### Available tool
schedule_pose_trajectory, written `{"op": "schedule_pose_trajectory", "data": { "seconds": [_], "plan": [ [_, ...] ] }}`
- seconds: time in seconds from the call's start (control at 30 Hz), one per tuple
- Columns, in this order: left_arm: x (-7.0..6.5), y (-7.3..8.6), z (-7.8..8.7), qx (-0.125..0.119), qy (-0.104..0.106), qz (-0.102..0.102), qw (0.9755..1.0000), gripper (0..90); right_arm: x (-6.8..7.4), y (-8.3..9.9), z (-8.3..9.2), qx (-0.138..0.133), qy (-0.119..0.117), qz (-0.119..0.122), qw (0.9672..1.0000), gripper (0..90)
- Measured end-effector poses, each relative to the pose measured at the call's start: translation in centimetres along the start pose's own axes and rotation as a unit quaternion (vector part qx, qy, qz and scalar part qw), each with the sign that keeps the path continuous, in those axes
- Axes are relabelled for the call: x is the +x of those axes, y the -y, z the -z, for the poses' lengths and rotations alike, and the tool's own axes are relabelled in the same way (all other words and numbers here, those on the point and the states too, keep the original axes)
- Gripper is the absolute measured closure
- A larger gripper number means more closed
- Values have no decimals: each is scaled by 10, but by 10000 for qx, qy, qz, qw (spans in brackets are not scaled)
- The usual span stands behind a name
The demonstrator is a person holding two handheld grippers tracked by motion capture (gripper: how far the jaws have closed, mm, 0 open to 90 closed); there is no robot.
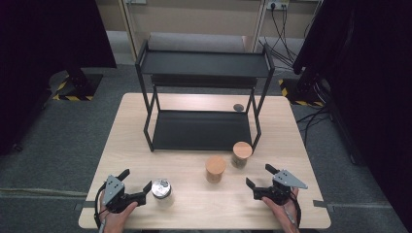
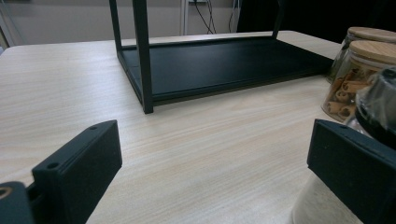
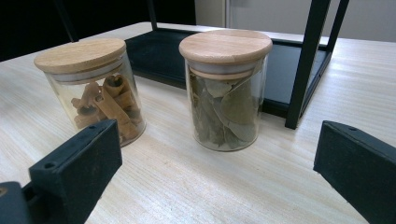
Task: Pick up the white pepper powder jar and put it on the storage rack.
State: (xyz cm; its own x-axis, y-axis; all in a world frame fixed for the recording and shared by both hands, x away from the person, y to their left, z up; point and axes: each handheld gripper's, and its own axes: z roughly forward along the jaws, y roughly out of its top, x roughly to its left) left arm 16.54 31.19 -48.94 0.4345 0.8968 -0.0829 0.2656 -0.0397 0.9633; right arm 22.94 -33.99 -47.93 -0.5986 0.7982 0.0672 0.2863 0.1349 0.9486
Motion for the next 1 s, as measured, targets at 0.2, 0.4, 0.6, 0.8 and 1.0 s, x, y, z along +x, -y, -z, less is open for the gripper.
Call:
{"op": "schedule_pose_trajectory", "data": {
  "seconds": [0.2, 0.4, 0.6, 0.8, 1.0],
  "plan": [
    [-1, 2, 5, -15, 35, 34, 10000, 26, 0, 0, 0, -1, 0, -1, 10000, 11],
    [-4, 3, 9, -51, 74, 29, 10000, 24, 0, 0, 0, -1, 0, 7, 10000, 11],
    [-8, 6, 15, -62, 116, 13, 9999, 24, 0, 0, 0, -1, 0, 7, 10000, 11],
    [-11, 9, 21, -77, 139, 2, 9999, 23, 0, 0, 0, -1, 0, 10, 10000, 11],
    [-14, 10, 25, -74, 182, -7, 9998, 22, 0, 0, 0, -1, 2, 12, 10000, 11]
  ]
}}
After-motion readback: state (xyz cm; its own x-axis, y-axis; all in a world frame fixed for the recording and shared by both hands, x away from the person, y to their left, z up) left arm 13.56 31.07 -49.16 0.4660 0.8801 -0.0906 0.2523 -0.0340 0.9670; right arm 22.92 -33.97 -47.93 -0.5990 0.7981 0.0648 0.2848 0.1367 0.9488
